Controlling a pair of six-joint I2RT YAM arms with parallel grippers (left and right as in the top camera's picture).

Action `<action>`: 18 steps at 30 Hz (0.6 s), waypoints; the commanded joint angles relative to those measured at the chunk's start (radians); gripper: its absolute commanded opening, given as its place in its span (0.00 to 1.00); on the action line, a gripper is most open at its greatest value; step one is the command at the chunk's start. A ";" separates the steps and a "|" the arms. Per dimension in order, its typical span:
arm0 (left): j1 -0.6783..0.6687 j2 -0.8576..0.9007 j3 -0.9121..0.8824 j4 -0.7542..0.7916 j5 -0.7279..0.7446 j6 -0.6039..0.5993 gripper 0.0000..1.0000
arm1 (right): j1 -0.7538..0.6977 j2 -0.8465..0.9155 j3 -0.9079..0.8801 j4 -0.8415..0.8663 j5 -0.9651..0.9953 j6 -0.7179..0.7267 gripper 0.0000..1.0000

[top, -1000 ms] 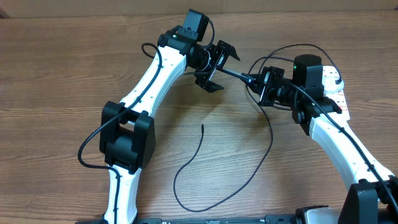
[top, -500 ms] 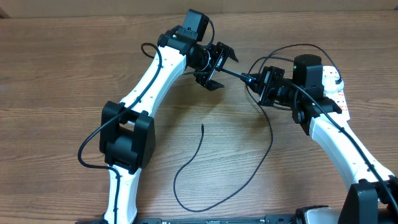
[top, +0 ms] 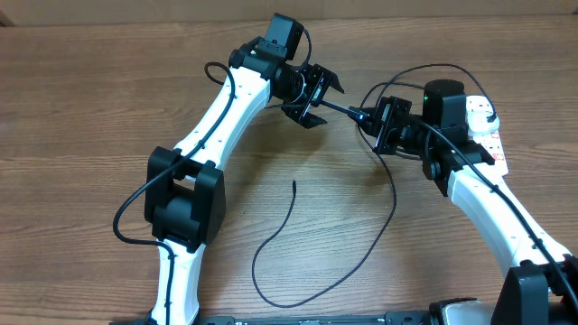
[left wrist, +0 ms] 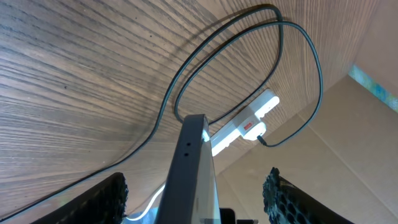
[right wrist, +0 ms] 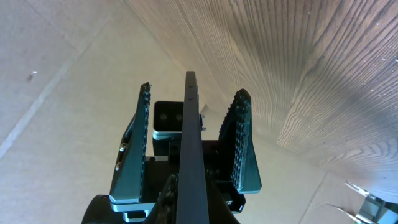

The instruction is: Plug charger to phone and switch on socket

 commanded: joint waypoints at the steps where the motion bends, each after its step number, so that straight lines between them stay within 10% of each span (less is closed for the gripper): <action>1: -0.013 -0.042 0.023 -0.003 -0.009 -0.001 0.73 | 0.008 -0.008 0.027 0.000 -0.003 -0.027 0.04; 9: -0.013 -0.042 0.023 -0.003 -0.006 0.001 0.82 | 0.008 -0.008 0.027 -0.024 0.028 -0.043 0.04; 18: -0.019 -0.042 0.023 -0.003 -0.011 0.002 0.69 | 0.008 -0.008 0.027 -0.018 0.027 -0.043 0.04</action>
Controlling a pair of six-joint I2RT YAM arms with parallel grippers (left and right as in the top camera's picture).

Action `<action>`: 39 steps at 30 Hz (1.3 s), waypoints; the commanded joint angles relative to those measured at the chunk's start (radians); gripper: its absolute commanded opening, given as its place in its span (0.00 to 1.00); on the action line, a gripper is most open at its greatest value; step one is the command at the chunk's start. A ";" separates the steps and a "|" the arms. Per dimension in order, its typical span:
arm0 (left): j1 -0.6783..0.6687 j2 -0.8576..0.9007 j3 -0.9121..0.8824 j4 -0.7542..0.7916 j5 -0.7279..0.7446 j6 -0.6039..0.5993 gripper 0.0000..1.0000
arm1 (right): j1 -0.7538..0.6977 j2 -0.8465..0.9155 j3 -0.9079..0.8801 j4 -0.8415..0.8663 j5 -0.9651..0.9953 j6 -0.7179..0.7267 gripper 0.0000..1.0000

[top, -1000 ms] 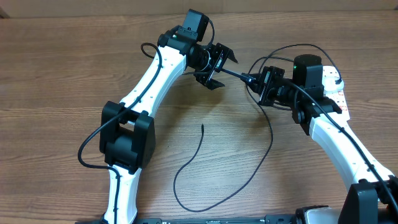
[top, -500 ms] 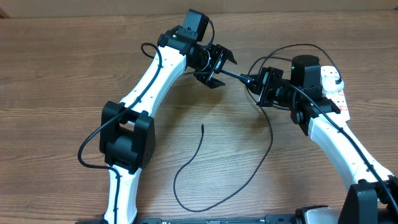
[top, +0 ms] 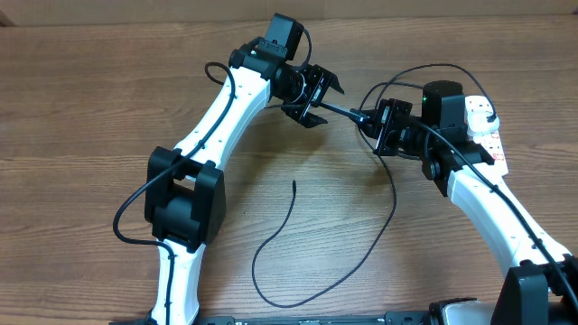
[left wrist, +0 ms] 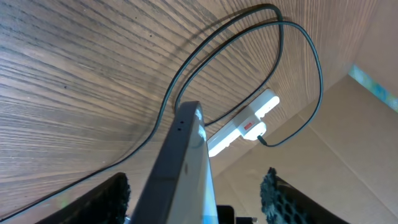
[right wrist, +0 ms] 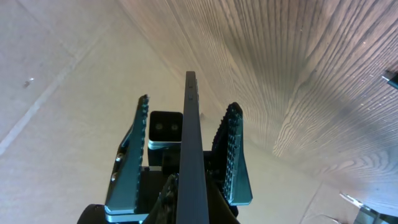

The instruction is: Plug charger to phone and switch on socket

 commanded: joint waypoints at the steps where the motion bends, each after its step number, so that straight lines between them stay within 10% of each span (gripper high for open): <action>1: -0.019 -0.042 0.024 -0.002 -0.014 0.001 0.69 | 0.006 -0.009 0.027 0.014 -0.003 -0.003 0.04; 13: -0.033 -0.042 0.024 -0.003 -0.059 0.005 0.67 | 0.007 -0.009 0.027 0.029 -0.036 0.000 0.04; 39: -0.033 -0.042 0.024 -0.003 -0.063 0.032 0.22 | 0.019 -0.009 0.027 0.041 -0.036 0.000 0.04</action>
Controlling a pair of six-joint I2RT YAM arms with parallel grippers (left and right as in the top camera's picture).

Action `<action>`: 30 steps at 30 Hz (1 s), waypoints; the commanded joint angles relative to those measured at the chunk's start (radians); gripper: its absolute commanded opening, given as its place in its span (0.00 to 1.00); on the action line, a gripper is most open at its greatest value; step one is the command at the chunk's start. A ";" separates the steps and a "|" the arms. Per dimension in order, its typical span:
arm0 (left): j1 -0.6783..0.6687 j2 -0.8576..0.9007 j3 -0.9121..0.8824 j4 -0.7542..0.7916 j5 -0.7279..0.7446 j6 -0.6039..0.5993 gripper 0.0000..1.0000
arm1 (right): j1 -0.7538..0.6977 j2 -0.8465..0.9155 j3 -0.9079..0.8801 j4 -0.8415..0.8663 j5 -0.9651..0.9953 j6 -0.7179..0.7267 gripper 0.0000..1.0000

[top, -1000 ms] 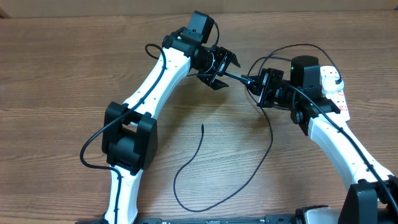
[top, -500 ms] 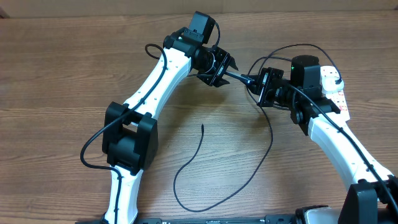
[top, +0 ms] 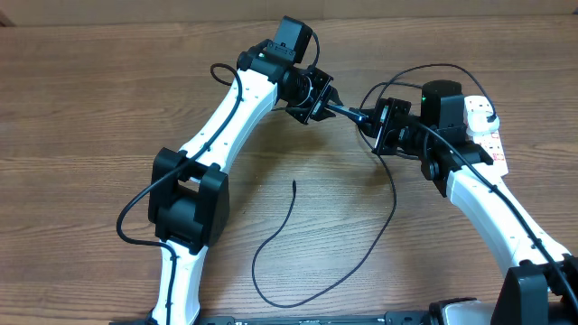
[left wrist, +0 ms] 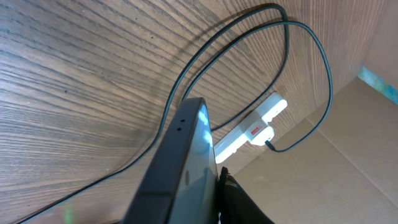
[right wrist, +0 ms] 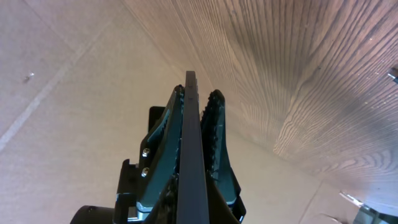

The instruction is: Plug charger to phone and switch on socket

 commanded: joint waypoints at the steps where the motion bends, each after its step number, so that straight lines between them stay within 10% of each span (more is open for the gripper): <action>1: -0.004 -0.042 0.023 -0.004 -0.010 0.024 0.19 | 0.012 -0.009 0.027 0.023 -0.035 -0.007 0.04; 8: -0.005 -0.042 0.023 -0.004 -0.010 0.025 0.04 | 0.012 -0.009 0.027 0.023 -0.034 -0.008 0.04; 25: -0.005 -0.042 0.023 -0.008 -0.005 0.074 0.04 | 0.012 -0.009 0.027 0.023 -0.035 -0.008 0.04; 30: -0.002 -0.042 0.023 -0.008 -0.005 0.087 0.04 | 0.012 -0.009 0.027 0.023 -0.035 -0.008 0.18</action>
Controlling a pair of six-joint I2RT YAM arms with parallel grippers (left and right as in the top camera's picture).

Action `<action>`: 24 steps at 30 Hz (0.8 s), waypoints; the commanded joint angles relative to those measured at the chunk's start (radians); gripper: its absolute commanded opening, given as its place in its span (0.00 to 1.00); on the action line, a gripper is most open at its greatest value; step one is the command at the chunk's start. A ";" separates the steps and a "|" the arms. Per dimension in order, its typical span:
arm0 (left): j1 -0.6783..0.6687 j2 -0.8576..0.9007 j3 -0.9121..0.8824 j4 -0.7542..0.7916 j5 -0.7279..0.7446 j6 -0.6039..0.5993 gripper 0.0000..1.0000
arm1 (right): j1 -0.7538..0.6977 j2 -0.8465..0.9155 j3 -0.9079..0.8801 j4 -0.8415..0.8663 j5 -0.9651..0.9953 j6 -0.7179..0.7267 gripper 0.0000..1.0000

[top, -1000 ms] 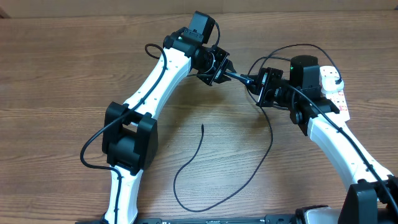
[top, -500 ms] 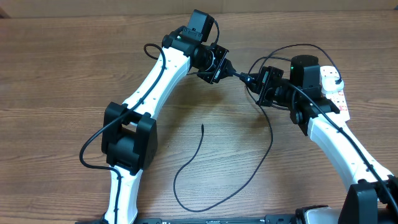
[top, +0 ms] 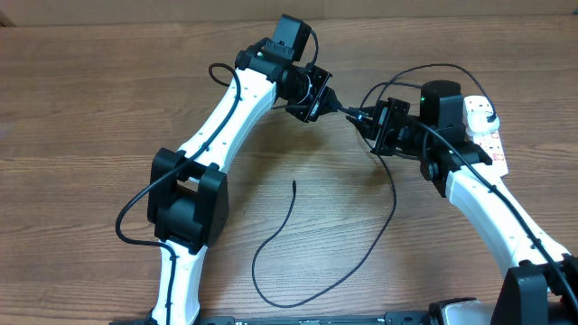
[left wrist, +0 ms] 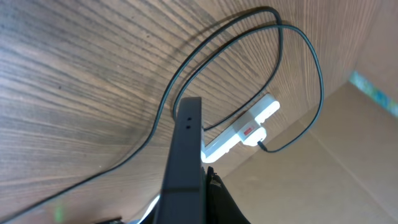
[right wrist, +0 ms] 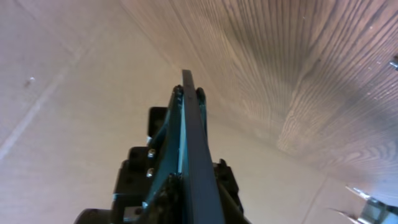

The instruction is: Plug charger to phone and switch on socket

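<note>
The dark phone [top: 348, 112] hangs edge-on above the table between both arms. My left gripper [top: 313, 96] is shut on its far-left end. My right gripper [top: 379, 126] is shut on the other end. In the left wrist view the phone's edge [left wrist: 186, 149] rises from my left gripper [left wrist: 198, 193]. In the right wrist view the phone [right wrist: 190, 143] runs from my right gripper [right wrist: 186, 208] to the left gripper's teal fingers [right wrist: 176, 106]. The black charger cable [top: 271, 244] lies looped on the table, its free end [top: 293, 183] untouched. The white socket strip [top: 485, 131] lies far right, also seen as the socket strip [left wrist: 239, 127].
The table [top: 90, 108] is brown wood grain. More black cable [left wrist: 249, 25] loops between the phone and the strip. A cardboard wall [left wrist: 348, 162] stands behind the strip. The cable's long loop [top: 379, 226] runs under the right arm.
Both grippers stay shut on the phone. The phone has turned slightly: the left wrist view now meets it squarely edge-on instead of catching its glossy face. The cable has not moved.
At first only my right gripper held the phone, with the left gripper's fingers open around its far end. They stood a little narrower at the following moment. By 1.0 s ago they were shut on the phone, and both grippers hold it now.
</note>
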 commanded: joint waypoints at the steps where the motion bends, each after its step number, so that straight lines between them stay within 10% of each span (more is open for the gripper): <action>1: -0.007 -0.040 0.018 -0.013 -0.013 0.126 0.04 | 0.006 -0.009 0.027 0.021 -0.026 -0.038 0.20; 24: 0.143 -0.040 0.018 -0.051 0.071 0.295 0.04 | 0.005 -0.009 0.027 0.014 -0.080 -0.366 0.91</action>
